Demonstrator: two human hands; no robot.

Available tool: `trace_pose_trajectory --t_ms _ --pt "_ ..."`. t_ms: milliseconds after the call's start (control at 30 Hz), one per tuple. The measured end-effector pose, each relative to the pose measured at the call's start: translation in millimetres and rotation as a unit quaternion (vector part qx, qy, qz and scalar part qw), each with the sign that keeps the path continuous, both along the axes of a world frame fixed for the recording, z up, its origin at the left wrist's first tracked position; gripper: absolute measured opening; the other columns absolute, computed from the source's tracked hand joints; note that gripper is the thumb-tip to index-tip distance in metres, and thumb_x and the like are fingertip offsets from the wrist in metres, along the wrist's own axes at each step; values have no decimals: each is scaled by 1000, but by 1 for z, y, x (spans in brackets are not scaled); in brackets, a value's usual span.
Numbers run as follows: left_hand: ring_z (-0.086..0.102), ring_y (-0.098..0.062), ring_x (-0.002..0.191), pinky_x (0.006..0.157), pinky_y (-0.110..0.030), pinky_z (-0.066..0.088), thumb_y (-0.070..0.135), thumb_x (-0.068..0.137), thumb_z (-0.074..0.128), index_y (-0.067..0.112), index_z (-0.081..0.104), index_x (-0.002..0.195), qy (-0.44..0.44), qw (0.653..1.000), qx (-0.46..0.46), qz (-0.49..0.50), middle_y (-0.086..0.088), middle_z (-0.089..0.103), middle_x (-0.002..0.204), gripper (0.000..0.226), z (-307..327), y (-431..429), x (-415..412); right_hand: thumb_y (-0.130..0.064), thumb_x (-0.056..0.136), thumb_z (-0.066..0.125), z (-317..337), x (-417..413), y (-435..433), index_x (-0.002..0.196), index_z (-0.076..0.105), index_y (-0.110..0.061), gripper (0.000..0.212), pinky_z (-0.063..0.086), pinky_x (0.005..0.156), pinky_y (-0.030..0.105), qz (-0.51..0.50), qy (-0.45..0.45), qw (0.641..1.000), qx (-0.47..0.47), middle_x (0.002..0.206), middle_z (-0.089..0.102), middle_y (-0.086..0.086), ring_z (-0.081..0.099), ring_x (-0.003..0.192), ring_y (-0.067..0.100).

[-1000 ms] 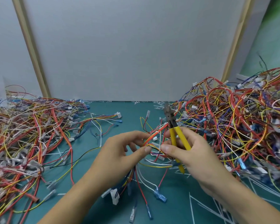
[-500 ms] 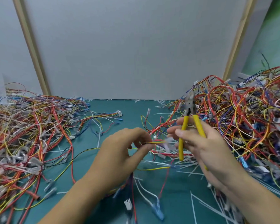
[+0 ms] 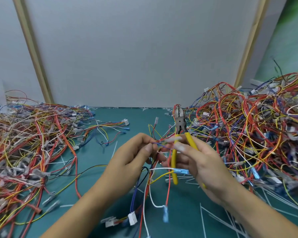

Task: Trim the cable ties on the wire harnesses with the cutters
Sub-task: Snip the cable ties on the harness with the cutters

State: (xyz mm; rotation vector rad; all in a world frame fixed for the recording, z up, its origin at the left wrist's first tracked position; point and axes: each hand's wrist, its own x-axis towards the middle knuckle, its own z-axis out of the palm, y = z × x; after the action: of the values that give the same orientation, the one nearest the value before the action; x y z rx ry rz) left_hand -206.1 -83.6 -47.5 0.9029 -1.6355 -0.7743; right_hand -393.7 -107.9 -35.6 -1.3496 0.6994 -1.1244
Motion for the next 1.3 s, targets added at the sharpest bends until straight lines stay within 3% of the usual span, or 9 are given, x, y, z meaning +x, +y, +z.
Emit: trace_pose_trajectory --t_ms 200,367,467,567,733,967,1067,1133,1300 --pt "70 -29 80 74 -29 53 18 90 45 6 56 79 151 982 99 -63 -7 66 76 20 6 -3 1 12 89 61 0 -2 0 102 63 -6 23 60 69 27 -18 35 998 -51 82 73 3 74 75 22" --pt "67 -22 78 75 -24 51 45 90 58 16 54 47 93 989 112 -28 -16 73 81 52 10 -1 3 14 81 71 6 -7 -1 103 62 -6 31 57 70 19 -25 60 992 -110 83 74 1 74 78 10" --pt "61 -20 76 73 -25 46 39 75 76 17 60 68 59 994 90 -16 -24 66 77 28 11 3 5 -1 77 73 6 -7 1 100 63 -15 29 57 73 21 -34 77 986 -145 86 75 2 73 79 12" --pt "66 -14 79 76 -23 51 31 76 79 23 68 88 -23 998 42 -33 -5 73 82 19 14 8 8 -3 80 69 4 -7 1 97 65 -25 29 57 78 25 -43 86 982 -164 89 74 4 72 82 16" --pt "64 -8 74 70 -19 48 28 79 82 29 73 81 -157 979 -99 81 15 70 76 9 15 14 5 -10 82 70 3 -2 5 92 66 -37 29 56 77 22 -35 75 980 -181 85 74 0 71 80 11" --pt "61 -14 62 59 -27 50 12 77 72 13 63 71 -180 958 -178 135 6 62 64 11 12 17 -2 -14 79 72 3 1 8 93 65 -37 28 54 72 16 -56 105 974 -191 83 72 -11 68 74 3" --pt "64 -11 70 62 -30 53 16 80 72 18 69 78 -189 960 -165 121 11 67 72 4 13 16 0 -16 75 77 1 -1 6 95 65 -31 27 60 77 29 -73 105 976 -175 84 72 -5 68 78 9" --pt "65 -9 80 64 -28 54 21 82 74 24 74 87 -196 961 -160 112 15 70 83 6 14 15 3 4 82 73 0 -2 5 94 65 -22 30 61 81 38 -79 93 981 -152 83 72 2 69 78 18" --pt "70 -13 80 69 -29 57 12 83 78 22 78 88 -90 987 -74 114 6 73 84 12 10 10 3 -3 83 71 4 -3 10 100 63 -11 21 58 69 22 -80 54 987 -130 91 75 4 75 79 18"
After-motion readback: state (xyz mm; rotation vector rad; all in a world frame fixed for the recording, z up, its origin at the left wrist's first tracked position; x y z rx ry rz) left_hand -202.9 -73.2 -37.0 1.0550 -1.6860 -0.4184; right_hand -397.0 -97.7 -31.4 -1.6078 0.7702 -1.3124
